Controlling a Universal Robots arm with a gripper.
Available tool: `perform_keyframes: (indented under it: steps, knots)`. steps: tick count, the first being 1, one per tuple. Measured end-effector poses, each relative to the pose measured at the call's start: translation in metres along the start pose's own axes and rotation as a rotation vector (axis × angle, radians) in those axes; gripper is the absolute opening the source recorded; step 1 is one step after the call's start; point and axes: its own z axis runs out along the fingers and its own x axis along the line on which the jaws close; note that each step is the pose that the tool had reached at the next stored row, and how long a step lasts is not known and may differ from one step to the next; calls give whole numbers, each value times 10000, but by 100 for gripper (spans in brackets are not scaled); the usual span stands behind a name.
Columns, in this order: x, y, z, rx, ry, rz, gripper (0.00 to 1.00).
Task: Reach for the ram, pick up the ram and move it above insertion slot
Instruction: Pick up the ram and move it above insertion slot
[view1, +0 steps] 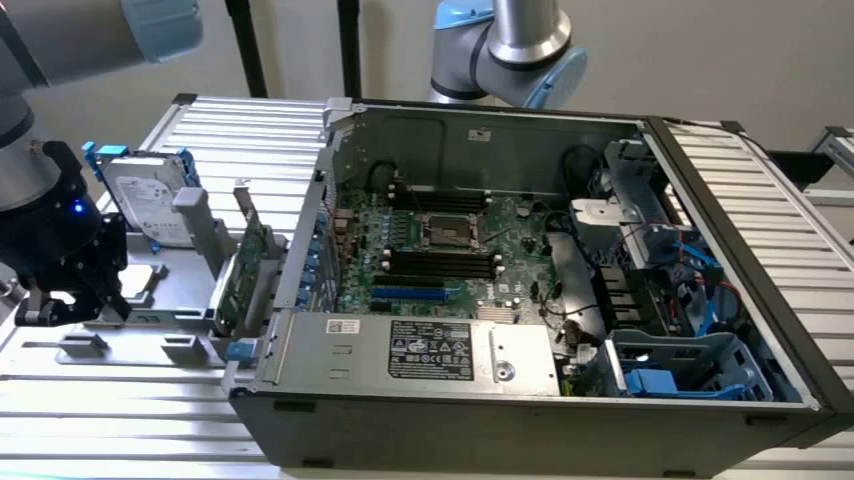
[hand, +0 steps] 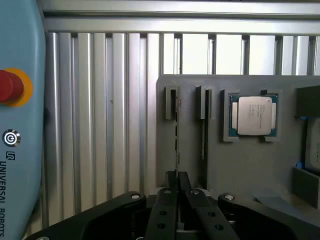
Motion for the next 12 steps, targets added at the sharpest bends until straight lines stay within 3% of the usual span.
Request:
perform_keyframes:
  steps: [12]
  knots:
    - [-10,-191,-552,-4,-13,-88,13]
